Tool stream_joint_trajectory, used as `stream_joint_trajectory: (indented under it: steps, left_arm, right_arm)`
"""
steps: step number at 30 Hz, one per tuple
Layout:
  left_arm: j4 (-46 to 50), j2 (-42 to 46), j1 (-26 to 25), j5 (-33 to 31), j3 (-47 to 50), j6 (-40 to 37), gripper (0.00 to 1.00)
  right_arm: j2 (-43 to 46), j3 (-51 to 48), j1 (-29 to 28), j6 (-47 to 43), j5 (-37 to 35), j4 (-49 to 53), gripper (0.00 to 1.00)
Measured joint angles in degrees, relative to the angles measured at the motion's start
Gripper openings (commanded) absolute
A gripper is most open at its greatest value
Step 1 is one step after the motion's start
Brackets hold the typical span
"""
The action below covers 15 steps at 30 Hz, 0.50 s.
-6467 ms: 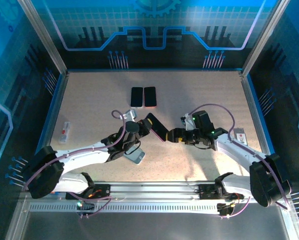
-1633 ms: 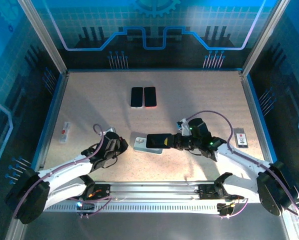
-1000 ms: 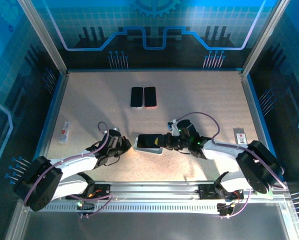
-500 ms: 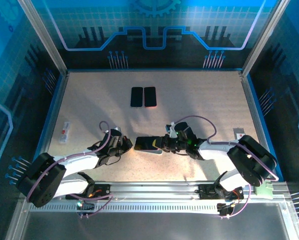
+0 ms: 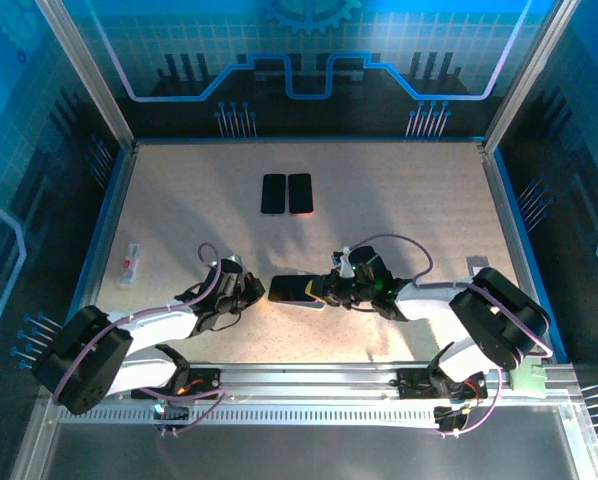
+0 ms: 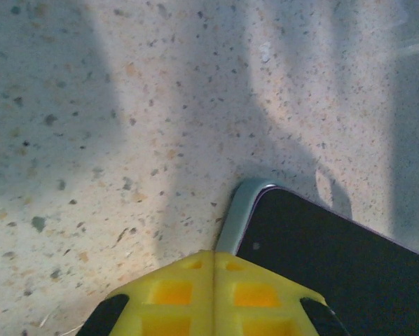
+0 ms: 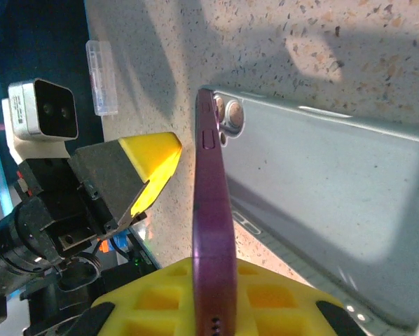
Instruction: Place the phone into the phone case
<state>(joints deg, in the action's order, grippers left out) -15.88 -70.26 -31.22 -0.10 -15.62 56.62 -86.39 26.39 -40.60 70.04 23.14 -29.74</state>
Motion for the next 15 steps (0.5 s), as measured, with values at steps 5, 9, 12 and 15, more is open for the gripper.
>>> stream_joint_trajectory:
  steps: [5, 9, 12, 15]
  left_arm:
    - [-1.20, -1.84, 0.00, 0.02, 0.26, 0.04, 0.00]
    - [-2.80, -3.93, 0.00, 0.17, 0.26, 0.26, 0.00]
    - [-3.65, -4.70, 0.28, 0.31, 0.26, 0.42, 0.00]
    - [-3.74, -4.76, 0.33, 0.37, 0.26, 0.44, 0.00]
  right_arm:
    - [-2.25, 0.68, 0.00, 0.33, 1.09, -1.90, 0.00]
    - [-3.21, 1.03, 0.02, 0.48, 1.42, -2.71, 0.00]
    - [-3.74, 1.09, 0.04, 0.48, 1.66, -3.13, 0.00]
    - [-4.46, 1.11, 0.15, 0.48, 2.12, -3.98, 0.00]
